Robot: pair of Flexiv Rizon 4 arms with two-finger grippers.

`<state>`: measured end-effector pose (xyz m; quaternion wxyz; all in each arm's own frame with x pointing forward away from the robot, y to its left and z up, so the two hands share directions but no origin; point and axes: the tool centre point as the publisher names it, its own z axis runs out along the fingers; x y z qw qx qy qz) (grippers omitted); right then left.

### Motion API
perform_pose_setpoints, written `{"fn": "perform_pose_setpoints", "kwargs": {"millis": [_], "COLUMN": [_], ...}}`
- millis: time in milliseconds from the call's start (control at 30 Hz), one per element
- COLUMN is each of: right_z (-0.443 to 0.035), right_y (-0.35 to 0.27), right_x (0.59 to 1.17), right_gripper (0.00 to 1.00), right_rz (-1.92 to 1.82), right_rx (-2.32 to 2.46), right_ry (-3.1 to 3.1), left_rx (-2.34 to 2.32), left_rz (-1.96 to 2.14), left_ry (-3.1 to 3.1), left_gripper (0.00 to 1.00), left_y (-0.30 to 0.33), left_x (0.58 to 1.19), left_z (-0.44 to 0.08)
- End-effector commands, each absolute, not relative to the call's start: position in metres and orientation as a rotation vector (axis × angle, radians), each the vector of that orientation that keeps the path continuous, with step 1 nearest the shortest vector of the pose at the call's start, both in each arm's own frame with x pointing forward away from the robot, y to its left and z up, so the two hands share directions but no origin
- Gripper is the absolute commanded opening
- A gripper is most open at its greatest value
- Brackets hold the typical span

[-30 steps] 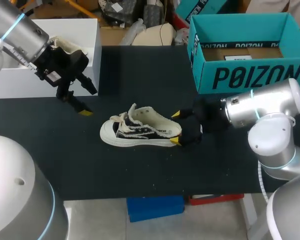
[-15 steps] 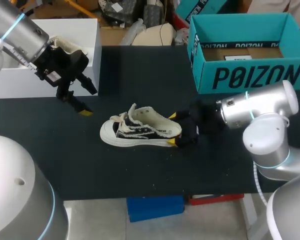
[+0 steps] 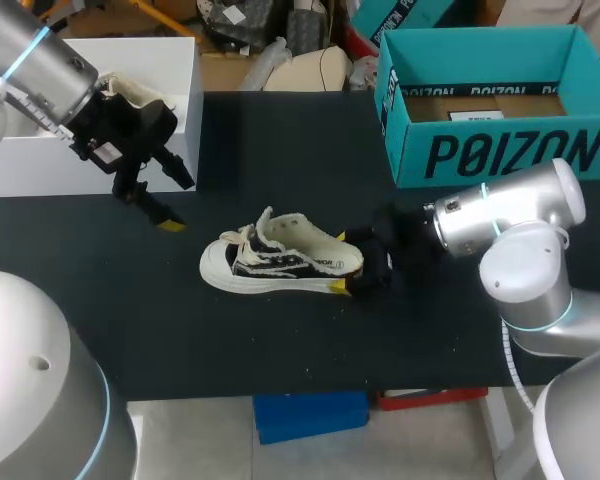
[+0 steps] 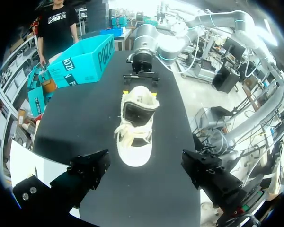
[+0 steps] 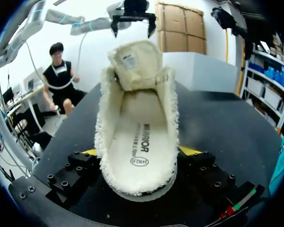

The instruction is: Take the shoe out of the shoebox, open the shoe tongue, remove and reinsert the insole, then place the shoe into the shoebox

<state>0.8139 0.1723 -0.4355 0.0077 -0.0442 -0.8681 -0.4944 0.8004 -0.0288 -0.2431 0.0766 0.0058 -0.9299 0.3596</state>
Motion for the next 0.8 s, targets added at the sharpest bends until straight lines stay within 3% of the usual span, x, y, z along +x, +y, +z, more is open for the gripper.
{"fn": "perform_pose_setpoints", "kwargs": {"millis": [33, 333, 800], "right_z": [-0.437, -0.437, -0.437], "right_y": [0.173, 0.173, 0.173], "right_x": [0.815, 0.815, 0.815], "right_gripper": [0.00, 0.00, 0.00], "right_rz": [-1.545, -1.545, -1.545], "right_rx": [-0.137, -0.137, -0.137], "right_ry": [-2.712, -2.712, -2.712], "left_rx": [0.017, 0.017, 0.835], "left_rz": [1.080, 1.080, 0.875], "left_ry": [-2.791, -2.791, -2.764], "left_gripper": [1.00, 1.00, 1.00], "left_y": [-0.029, -0.029, -0.073], "left_x": [0.800, 0.800, 0.780], "left_z": [-0.244, -0.244, -0.225]}}
